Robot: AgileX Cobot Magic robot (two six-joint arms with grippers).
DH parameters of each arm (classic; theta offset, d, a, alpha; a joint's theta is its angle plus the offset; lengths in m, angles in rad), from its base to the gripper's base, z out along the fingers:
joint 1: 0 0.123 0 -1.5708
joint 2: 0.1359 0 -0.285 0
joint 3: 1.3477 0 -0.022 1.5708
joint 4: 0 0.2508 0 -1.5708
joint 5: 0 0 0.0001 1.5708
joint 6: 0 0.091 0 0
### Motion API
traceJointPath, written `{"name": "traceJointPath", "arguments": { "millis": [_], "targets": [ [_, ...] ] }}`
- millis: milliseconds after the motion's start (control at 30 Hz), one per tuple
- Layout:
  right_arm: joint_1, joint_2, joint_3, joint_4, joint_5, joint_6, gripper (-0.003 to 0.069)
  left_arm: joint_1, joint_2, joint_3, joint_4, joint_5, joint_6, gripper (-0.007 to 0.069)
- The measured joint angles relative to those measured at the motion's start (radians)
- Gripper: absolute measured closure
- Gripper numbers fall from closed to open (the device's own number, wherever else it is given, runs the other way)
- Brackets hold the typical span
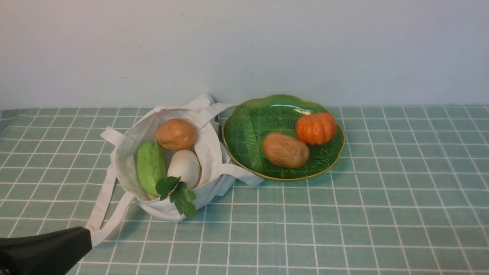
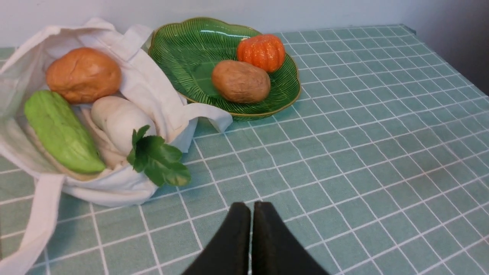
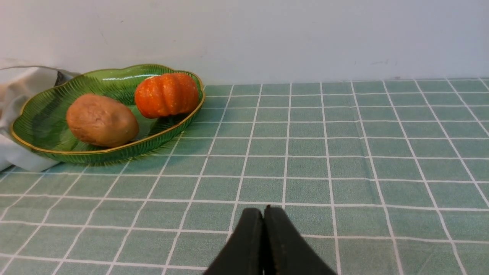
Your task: Take vegetables from cloth bag on blue coffee tablecloth place on plate.
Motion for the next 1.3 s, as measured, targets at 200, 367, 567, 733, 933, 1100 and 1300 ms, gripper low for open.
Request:
{"name": "traceJointPath", "arguments": {
  "millis": [200,367,567,733,933,1100,1300],
  "targets": [
    [0.0,0.0,0.0,0.0,0.0,0.0,0.0673,0.0,-0.001,0.014,0.031,-0.001,0.027,0.0629],
    [0.0,0.0,0.0,0.0,0.0,0.0,0.0673,0.0,-0.002,0.014,0.038,0.007,0.034,0.0629],
    [0.0,0.0,0.0,0.0,0.0,0.0,0.0673,0.0,-0.002,0.014,0.04,0.008,0.051,0.0629],
    [0.0,0.0,0.0,0.0,0.0,0.0,0.0673,0.0,-0.003,0.018,0.04,0.006,0.051,0.0629],
    [0.0,0.0,0.0,0.0,0.0,0.0,0.0673,0.002,-0.084,0.109,0.126,-0.046,0.052,0.0629],
    [0.0,0.0,0.0,0.0,0.0,0.0,0.0673,0.112,-0.22,0.242,0.221,-0.178,0.052,0.0629],
    [0.0,0.0,0.0,0.0,0.0,0.0,0.0673,0.349,-0.361,0.371,0.229,-0.256,0.052,0.0629]
  ]
}}
